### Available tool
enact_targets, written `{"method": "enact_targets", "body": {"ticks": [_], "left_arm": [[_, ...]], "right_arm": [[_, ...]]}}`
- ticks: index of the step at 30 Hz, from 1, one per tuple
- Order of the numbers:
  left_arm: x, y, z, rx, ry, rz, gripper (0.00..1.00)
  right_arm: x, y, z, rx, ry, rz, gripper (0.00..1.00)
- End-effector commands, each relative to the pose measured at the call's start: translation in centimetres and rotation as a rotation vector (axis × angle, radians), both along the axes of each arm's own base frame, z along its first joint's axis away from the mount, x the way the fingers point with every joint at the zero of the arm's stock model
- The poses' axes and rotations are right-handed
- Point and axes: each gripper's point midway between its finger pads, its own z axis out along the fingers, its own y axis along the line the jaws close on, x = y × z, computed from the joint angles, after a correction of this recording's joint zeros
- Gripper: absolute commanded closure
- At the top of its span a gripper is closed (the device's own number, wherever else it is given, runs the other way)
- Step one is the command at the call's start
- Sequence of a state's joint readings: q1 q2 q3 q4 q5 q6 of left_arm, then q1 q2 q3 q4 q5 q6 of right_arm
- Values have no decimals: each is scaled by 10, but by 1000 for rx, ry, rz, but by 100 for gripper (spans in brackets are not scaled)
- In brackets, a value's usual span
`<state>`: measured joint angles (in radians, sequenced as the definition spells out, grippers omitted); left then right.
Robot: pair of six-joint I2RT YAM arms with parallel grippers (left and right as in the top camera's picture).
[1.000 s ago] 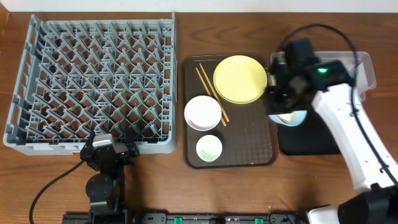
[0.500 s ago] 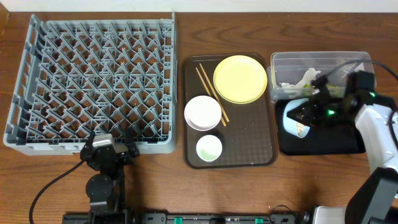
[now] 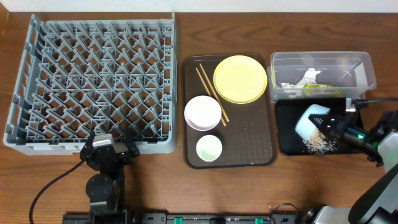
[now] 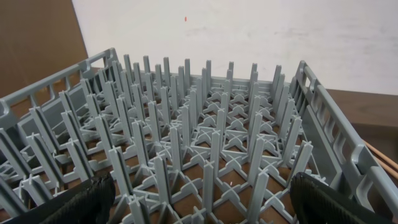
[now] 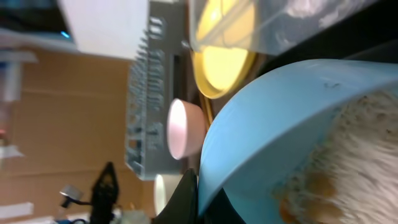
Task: Sort waste into correct bins and load items into the dishwasher
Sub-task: 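Tip the blue bowl over the black tray to dump the rice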
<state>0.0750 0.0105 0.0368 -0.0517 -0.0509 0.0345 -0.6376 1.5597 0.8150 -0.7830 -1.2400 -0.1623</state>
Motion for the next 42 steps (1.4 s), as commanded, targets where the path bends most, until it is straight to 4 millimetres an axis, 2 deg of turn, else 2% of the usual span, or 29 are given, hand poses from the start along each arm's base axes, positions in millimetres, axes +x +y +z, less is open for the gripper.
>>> {"method": "enact_targets", "body": {"ticks": [1, 8, 19, 32, 42], "left_arm": [[0, 1, -18, 11, 43, 2, 9], [0, 1, -18, 11, 43, 2, 9], [0, 1, -18, 11, 43, 2, 9], [0, 1, -18, 11, 43, 2, 9], [0, 1, -18, 11, 43, 2, 9]], "right_arm": [[2, -5, 29, 101, -130, -26, 99], [4, -15, 57, 241, -212, -59, 99], [9, -32, 57, 292, -147, -115, 99], [9, -33, 58, 469, 62, -161, 99], [14, -37, 55, 415, 37, -166, 99]]}}
